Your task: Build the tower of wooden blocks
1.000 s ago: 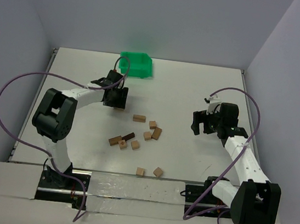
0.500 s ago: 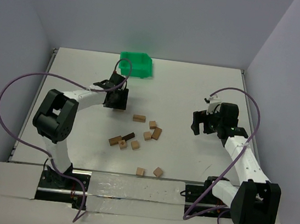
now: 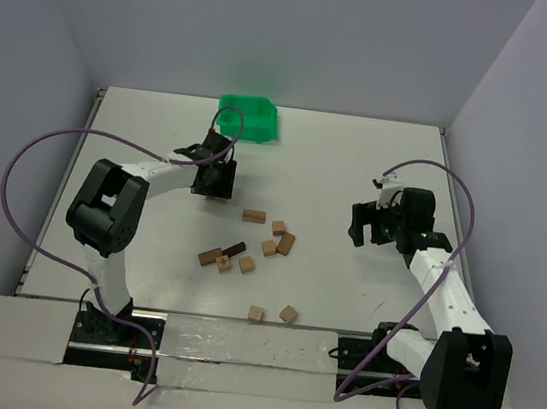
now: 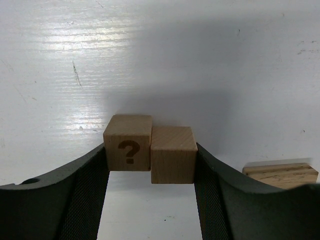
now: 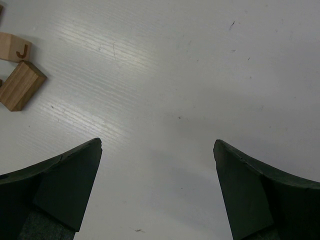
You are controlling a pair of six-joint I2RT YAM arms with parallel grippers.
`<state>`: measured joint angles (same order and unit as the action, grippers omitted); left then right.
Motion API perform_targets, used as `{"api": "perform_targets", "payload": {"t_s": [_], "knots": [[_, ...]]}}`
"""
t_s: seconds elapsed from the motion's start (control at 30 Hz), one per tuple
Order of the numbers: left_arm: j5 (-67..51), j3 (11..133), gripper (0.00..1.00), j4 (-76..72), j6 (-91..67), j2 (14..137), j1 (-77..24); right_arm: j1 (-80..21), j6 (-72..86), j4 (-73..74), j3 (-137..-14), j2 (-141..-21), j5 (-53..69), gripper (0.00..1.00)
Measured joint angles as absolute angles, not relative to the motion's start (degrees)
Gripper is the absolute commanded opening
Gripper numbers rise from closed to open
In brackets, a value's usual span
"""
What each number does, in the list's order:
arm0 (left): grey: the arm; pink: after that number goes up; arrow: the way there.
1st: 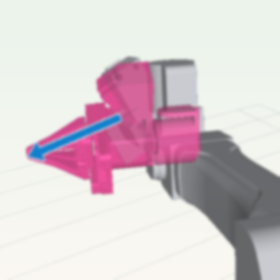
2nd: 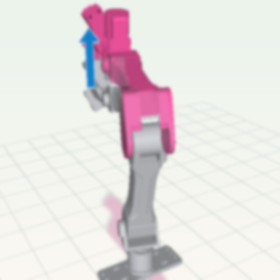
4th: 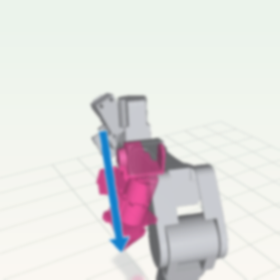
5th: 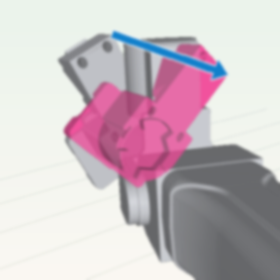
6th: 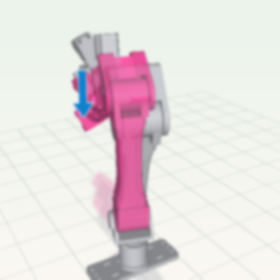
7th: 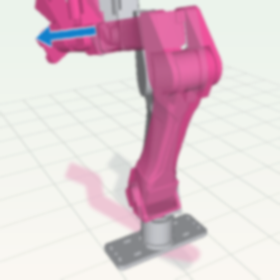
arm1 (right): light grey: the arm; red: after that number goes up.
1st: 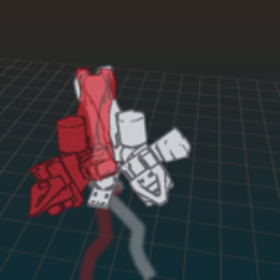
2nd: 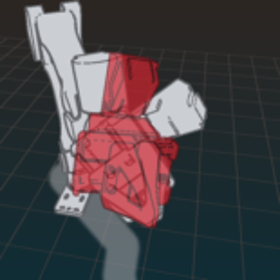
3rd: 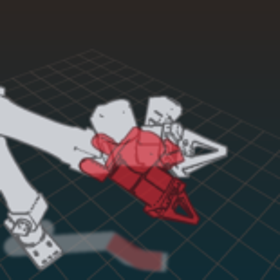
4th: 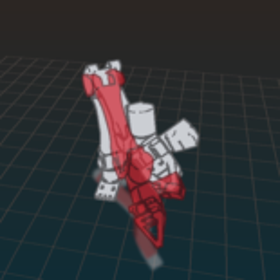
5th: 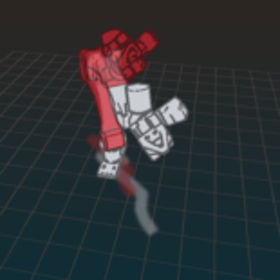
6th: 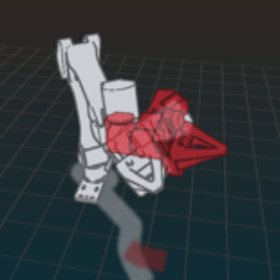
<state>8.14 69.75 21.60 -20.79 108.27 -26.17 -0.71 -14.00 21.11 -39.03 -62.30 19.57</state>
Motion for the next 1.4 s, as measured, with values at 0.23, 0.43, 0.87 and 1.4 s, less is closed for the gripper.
{"api": "perform_targets", "payload": {"t_s": [0.23, 0.43, 0.87, 1.4], "knots": [[8.07, 68.08, 0.99, 21.59, -20.13, 107.6, -26.17, -0.71, -14.0, 21.1, -39.03, -62.3, 19.57, 1.0], [6.98, 65.23, 0.99, 22.62, -18.18, 103.41, -26.17, -0.71, -14.0, 21.12, -39.03, -62.28, 19.62, 1.0], [-13.58, 67.73, 0.99, 19.17, 3.77, 76.01, -24.78, -0.71, -14.0, 21.12, -39.03, -61.63, 20.03, 1.0], [-43.11, 71.12, 0.78, 35.2, 53.4, 87.64, -12.96, -0.71, -14.01, 21.12, -39.1, -61.86, 19.9, 1.0]]}}
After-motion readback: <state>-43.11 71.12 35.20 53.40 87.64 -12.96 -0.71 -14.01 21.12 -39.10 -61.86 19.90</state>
